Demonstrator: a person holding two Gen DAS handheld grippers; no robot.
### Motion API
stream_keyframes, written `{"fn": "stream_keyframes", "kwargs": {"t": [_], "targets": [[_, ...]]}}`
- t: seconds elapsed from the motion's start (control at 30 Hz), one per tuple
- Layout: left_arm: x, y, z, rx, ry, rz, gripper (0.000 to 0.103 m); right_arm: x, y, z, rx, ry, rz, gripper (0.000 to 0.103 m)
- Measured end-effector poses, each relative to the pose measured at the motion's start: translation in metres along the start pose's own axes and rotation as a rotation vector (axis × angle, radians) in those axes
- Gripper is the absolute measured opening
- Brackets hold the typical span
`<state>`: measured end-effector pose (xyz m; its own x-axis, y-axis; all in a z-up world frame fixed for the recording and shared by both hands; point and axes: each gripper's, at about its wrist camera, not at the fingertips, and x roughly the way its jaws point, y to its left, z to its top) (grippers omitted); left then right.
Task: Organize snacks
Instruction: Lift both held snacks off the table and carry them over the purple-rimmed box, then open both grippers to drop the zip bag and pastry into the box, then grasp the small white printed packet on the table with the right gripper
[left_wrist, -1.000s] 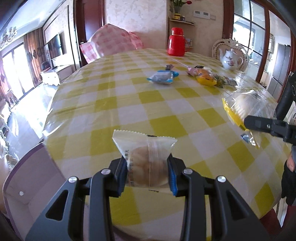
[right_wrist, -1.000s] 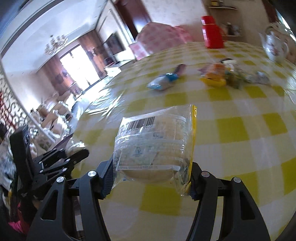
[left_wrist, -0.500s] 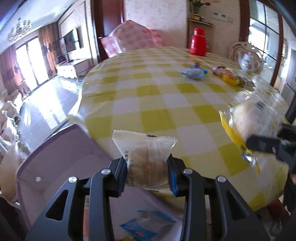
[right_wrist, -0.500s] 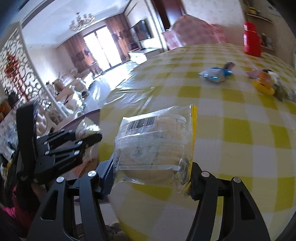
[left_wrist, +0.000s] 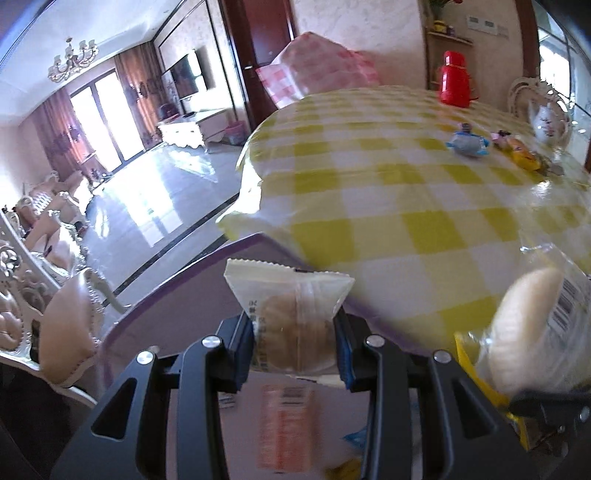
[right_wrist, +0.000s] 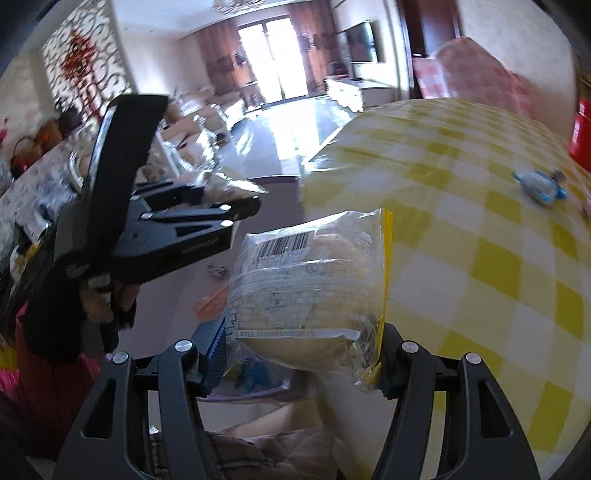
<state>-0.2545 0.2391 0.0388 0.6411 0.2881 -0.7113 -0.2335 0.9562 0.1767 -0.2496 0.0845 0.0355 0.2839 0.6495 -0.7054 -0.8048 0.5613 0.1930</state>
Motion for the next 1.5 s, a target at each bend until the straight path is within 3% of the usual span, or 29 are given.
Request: {"fn": "stream_keyframes", "kwargs": {"t": [0.37,0.43,0.47,0.5,0.6,0.73,0.8,0.9,0.97,1.07,1.17,1.27,1.37,1.5], "targets": [[0.015,0.051,-0.01,-0.021,0.082,0.12,0.041,0.055,0.051,0.004,-0.104,0.113,0.106,0.062],[0.016,0.059,-0.011,-0.052,0.087,0.163,0.063,0.061,0.058,0.003,-0.108,0.114,0.151,0.069],[0.016,0.062,-0.01,-0.069,0.081,0.19,0.087,0.063,0.058,0.003,-0.101,0.116,0.169,0.072],[0.013,0.066,-0.01,-0.091,0.062,0.24,0.094,0.061,0.058,0.002,-0.09,0.115,0.184,0.076],[0.006,0.07,-0.005,-0.124,0.036,0.307,0.098,0.042,0.038,0.01,-0.024,0.027,0.213,0.078],[-0.009,0.064,0.0,-0.154,-0.045,0.289,0.098,0.003,-0.008,0.012,0.086,-0.11,0.124,0.079],[-0.017,0.059,0.004,-0.177,-0.087,0.242,0.099,-0.016,-0.033,0.008,0.149,-0.152,0.09,0.081],[-0.025,0.046,0.01,-0.225,-0.115,0.088,0.101,-0.043,-0.075,-0.007,0.242,-0.181,0.007,0.085],[-0.026,0.029,0.018,-0.247,-0.108,-0.033,0.101,-0.055,-0.096,-0.014,0.276,-0.196,-0.048,0.088],[-0.023,-0.019,0.04,-0.224,-0.061,-0.275,0.101,-0.073,-0.134,-0.029,0.349,-0.213,-0.155,0.088],[-0.023,-0.072,0.064,-0.21,-0.05,-0.448,0.101,-0.092,-0.173,-0.048,0.451,-0.237,-0.244,0.088],[-0.011,-0.13,0.087,-0.178,-0.071,-0.524,0.101,-0.112,-0.212,-0.069,0.542,-0.26,-0.334,0.088],[0.014,-0.185,0.099,-0.146,-0.037,-0.588,0.101,-0.132,-0.247,-0.084,0.601,-0.286,-0.449,0.088],[0.057,-0.237,0.11,-0.237,0.0,-0.714,0.101,-0.162,-0.314,-0.1,0.723,-0.321,-0.584,0.088]]}}
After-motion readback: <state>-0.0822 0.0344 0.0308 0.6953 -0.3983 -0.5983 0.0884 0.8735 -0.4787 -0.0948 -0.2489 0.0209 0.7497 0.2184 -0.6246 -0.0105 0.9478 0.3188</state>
